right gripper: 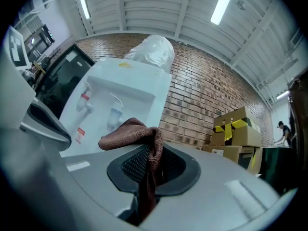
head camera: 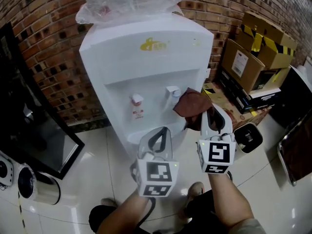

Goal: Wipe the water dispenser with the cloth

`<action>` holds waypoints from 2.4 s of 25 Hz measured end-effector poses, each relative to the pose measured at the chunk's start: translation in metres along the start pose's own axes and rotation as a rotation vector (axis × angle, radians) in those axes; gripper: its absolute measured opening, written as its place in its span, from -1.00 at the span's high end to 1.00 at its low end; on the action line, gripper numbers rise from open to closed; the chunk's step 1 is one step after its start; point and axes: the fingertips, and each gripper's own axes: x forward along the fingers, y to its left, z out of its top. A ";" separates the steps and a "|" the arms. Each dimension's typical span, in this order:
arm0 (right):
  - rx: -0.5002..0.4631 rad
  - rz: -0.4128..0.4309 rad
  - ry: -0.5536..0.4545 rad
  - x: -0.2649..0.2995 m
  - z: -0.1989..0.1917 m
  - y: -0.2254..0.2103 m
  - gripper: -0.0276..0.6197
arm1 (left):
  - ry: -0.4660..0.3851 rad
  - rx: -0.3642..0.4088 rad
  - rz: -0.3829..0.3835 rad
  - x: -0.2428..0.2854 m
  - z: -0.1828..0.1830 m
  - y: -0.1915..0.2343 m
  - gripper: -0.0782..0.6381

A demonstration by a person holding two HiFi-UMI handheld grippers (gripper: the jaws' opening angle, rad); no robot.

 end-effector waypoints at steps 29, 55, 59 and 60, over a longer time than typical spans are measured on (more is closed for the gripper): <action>-0.045 0.465 -0.054 -0.004 0.013 0.284 0.76 | 0.046 -0.115 0.416 -0.145 -0.048 0.203 0.78; -0.135 0.230 0.151 0.037 -0.045 0.143 0.76 | 0.055 -0.049 0.164 -0.039 -0.036 0.087 0.78; -0.135 0.186 0.181 0.037 -0.053 0.117 0.76 | 0.049 -0.046 0.124 -0.027 -0.034 0.070 0.78; -0.134 0.178 0.184 0.037 -0.053 0.113 0.76 | 0.052 -0.045 0.119 -0.025 -0.034 0.067 0.78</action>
